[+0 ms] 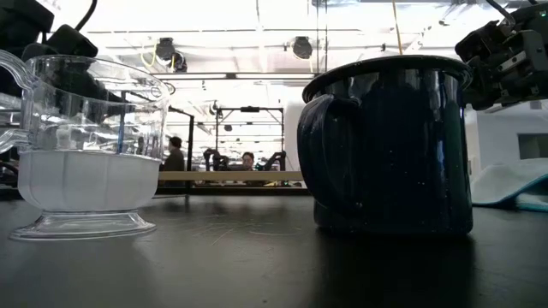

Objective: Stack small to large cups/mugs on shelf
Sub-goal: Put the transparent mug on the shelf

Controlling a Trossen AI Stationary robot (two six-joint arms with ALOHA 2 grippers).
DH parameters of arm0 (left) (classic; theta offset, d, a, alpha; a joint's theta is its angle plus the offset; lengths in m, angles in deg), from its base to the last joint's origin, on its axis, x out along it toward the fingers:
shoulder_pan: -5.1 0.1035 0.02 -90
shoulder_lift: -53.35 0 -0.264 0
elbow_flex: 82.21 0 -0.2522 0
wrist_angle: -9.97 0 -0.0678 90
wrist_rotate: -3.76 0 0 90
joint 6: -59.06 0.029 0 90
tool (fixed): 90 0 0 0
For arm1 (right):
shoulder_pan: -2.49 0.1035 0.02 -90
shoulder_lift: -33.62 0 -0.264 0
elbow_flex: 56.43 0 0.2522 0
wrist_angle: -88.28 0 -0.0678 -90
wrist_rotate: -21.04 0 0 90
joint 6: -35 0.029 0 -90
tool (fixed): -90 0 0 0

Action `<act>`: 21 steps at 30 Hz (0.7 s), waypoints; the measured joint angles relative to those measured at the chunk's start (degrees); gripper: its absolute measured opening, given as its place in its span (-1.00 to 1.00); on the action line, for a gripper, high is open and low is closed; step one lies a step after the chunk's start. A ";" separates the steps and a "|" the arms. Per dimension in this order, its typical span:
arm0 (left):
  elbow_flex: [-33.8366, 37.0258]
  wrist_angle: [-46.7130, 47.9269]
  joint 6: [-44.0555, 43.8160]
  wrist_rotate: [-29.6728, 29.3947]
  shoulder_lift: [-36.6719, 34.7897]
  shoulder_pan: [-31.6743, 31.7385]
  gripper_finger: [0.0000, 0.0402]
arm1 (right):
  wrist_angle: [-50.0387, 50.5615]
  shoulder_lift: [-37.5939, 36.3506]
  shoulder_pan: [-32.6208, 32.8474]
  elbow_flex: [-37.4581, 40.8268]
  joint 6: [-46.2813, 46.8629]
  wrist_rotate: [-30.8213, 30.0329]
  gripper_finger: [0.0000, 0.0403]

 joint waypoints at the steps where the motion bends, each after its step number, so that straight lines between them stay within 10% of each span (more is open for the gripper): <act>1: -0.01 0.02 -0.44 0.01 0.00 0.00 -0.87 | 0.00 0.00 0.00 0.01 0.02 0.00 -1.00; 11: 0.01 -6.67 -0.98 0.65 0.01 0.00 -0.87 | -2.78 0.00 0.00 0.02 0.02 0.00 -1.00; 21: -2.82 -13.00 -0.35 14.31 0.03 -1.84 -0.98 | -3.45 0.00 -0.01 0.01 0.02 0.00 -1.00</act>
